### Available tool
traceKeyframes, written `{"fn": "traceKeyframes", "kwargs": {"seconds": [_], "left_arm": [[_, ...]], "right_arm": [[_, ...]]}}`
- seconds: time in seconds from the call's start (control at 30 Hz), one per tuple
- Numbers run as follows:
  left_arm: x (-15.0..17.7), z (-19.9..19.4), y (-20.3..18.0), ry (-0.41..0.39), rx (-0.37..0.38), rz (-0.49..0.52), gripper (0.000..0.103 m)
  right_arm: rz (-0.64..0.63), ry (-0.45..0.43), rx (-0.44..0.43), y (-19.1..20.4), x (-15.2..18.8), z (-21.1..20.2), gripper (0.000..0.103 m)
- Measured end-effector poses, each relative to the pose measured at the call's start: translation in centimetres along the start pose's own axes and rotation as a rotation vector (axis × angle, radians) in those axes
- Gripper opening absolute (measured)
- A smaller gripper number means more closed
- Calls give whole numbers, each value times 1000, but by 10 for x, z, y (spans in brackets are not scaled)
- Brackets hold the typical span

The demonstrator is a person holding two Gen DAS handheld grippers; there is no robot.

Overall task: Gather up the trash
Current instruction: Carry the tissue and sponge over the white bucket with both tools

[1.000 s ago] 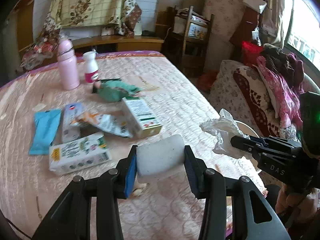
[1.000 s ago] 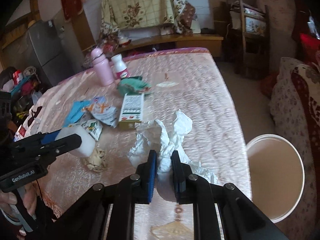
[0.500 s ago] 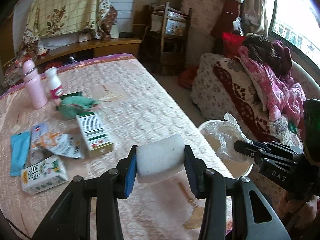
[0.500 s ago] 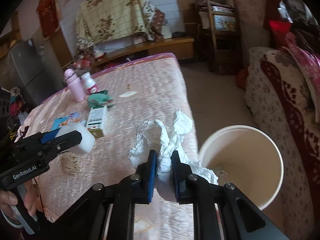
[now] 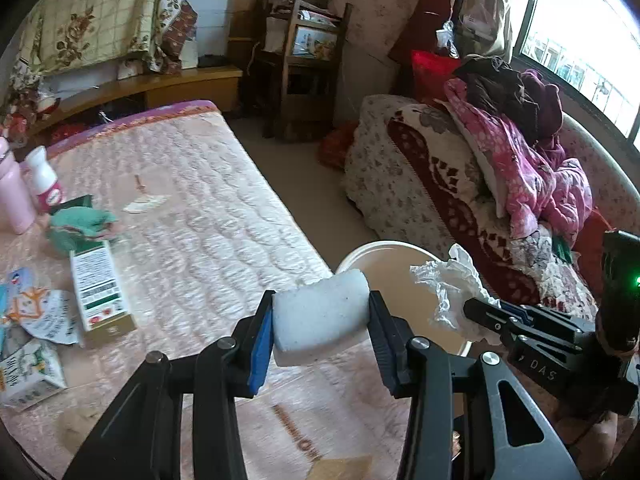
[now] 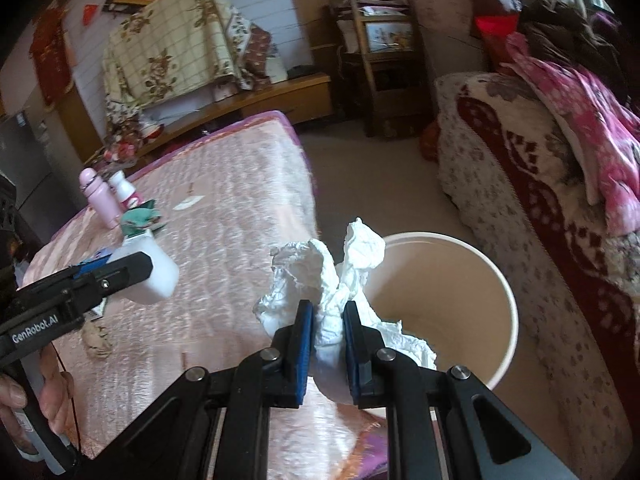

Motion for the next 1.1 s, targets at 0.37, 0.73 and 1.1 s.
{"fn": "traceKeyframes", "kwargs": {"seconds": [0.37, 0.73, 1.1], "left_arm": [[4, 47, -25, 73, 45, -16, 46], [13, 83, -51, 114, 37, 41, 47], [13, 99, -56, 128, 60, 42, 59]], "right_arm": [[95, 51, 48, -47, 21, 18, 17], [162, 114, 80, -79, 41, 42, 18], [210, 144, 105, -95, 47, 59, 21]]}}
Point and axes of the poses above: each gripper's, at about its wrist camera, not at the fingertips, and z roughly the way its jaws point, y to its left, x to its underside, the point moved 7 cm from there along z, roughly the way its jaws point, and after that the axes turned 11 degrees about -z, right-handed, at the moved point
